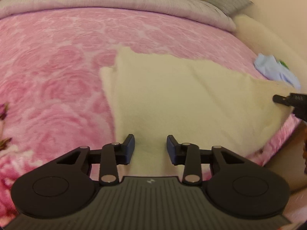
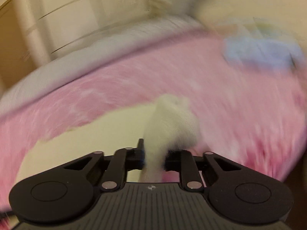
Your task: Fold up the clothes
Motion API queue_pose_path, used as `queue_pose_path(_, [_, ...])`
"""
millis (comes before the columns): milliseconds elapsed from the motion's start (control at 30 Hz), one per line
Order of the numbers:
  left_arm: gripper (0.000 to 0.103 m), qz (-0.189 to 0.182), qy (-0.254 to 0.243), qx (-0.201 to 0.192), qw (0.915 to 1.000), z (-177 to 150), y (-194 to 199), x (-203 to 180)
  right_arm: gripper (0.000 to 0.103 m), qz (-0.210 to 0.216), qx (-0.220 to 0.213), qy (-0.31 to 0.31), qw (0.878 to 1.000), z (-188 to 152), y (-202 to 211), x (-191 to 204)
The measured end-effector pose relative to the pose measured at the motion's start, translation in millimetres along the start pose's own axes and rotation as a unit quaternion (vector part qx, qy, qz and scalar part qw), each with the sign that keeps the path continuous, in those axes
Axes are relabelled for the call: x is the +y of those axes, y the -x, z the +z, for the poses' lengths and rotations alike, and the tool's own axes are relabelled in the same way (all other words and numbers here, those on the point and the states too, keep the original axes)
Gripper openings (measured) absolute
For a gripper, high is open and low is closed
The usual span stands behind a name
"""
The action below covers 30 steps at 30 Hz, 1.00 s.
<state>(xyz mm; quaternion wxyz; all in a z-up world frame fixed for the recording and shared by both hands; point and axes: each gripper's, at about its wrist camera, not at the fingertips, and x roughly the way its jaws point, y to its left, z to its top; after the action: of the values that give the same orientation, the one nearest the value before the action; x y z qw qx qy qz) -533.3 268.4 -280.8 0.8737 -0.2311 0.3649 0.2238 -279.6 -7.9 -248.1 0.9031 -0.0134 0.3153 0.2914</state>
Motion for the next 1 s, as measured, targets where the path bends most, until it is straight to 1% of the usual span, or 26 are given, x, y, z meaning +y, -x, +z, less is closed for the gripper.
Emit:
queue_pose_path(33, [0.033,0.004,0.008,-0.004,1.0,1.5,4.6,3.5,0.015,0.005,-0.013,0.043,0.999,-0.9,7.2,19.8])
queue_pose_path(67, [0.035,0.009,0.014,-0.009,0.9998,2.6,9.9,6.8,0.015,0.016,-0.025,0.087,0.996,-3.1,11.7,42.2])
queue_pose_path(133, [0.038,0.02,0.023,-0.021,0.9993,4.1,20.0,13.2,0.015,0.039,-0.048,0.166,0.984,-10.1,20.5,83.9])
queue_pose_path(200, [0.039,0.02,0.038,-0.028,0.9987,4.3,28.0,21.7,0.015,0.07,-0.061,0.24,0.966,-27.8,29.4,122.8])
queue_pose_path(233, [0.039,0.014,0.051,-0.031,0.9981,3.6,31.6,26.9,0.014,0.086,-0.062,0.272,0.956,-38.8,34.4,138.1])
queue_pose_path(333, [0.039,-0.015,0.086,-0.04,0.9954,1.5,39.7,38.4,0.016,0.146,-0.022,0.342,0.928,-71.5,27.7,177.7])
queue_pose_path(400, [0.039,-0.027,0.098,-0.039,0.994,0.2,42.3,41.0,0.019,0.173,0.025,0.367,0.914,-91.5,20.3,191.7])
queue_pose_path(433, [0.04,-0.03,0.102,-0.038,0.9937,-1.0,42.7,41.2,0.032,0.173,0.032,0.381,0.908,-98.8,19.4,193.9])
queue_pose_path(467, [0.04,-0.031,0.105,-0.036,0.9933,-2.4,42.4,41.3,0.038,0.174,0.038,0.395,0.901,-106.2,18.4,196.0])
queue_pose_path(500, [0.04,-0.033,0.11,-0.034,0.9928,-3.8,41.6,41.8,0.051,0.186,0.043,0.391,0.9,-104.1,21.8,191.0])
queue_pose_path(533, [0.04,-0.036,0.117,-0.032,0.992,-4.8,40.7,42.4,0.059,0.199,0.048,0.387,0.899,-102.0,25.3,185.9])
queue_pose_path(567, [0.04,-0.041,0.124,-0.031,0.991,-5.5,39.8,43.3,0.061,0.211,0.053,0.383,0.898,-99.9,28.7,180.9])
queue_pose_path(633, [0.041,-0.055,0.141,-0.03,0.988,-5.9,38.3,45.4,0.061,0.23,0.063,0.348,0.907,-87.4,34.5,167.8])
queue_pose_path(733, [0.045,-0.088,0.168,-0.03,0.9814,-2.1,34.4,45.9,0.06,0.24,0.074,0.247,0.936,-57.8,42.6,130.5])
queue_pose_path(767, [0.046,-0.099,0.179,-0.028,0.9784,-0.1,31.0,46.3,0.06,0.237,0.08,0.189,0.95,-44.1,39.4,111.9])
queue_pose_path(800, [0.047,-0.112,0.191,-0.025,0.975,2.3,26.5,46.5,0.06,0.229,0.088,0.133,0.96,-35.9,31.9,94.1])
queue_pose_path(833, [0.047,-0.122,0.202,-0.021,0.9716,4.7,21.2,46.3,0.059,0.22,0.096,0.076,0.968,-27.7,24.5,76.2])
queue_pose_path(867, [0.048,-0.131,0.213,-0.016,0.968,7.2,14.7,46.0,0.057,0.205,0.109,0.021,0.973,-22.0,12.0,61.6])
queue_pose_path(900, [0.048,-0.139,0.227,-0.011,0.9639,9.9,6.9,46.1,0.054,0.189,0.122,-0.033,0.974,-16.4,-0.5,47.1])
queue_pose_path(933, [0.048,-0.146,0.243,-0.004,0.9588,12.5,-2.1,46.7,0.054,0.182,0.132,-0.072,0.972,-14.9,-7.5,36.2])
queue_pose_path(1000, [0.051,-0.16,0.279,0.009,0.9467,16.7,-20.7,48.7,0.053,0.185,0.147,-0.15,0.96,-17.8,-25.5,18.4])
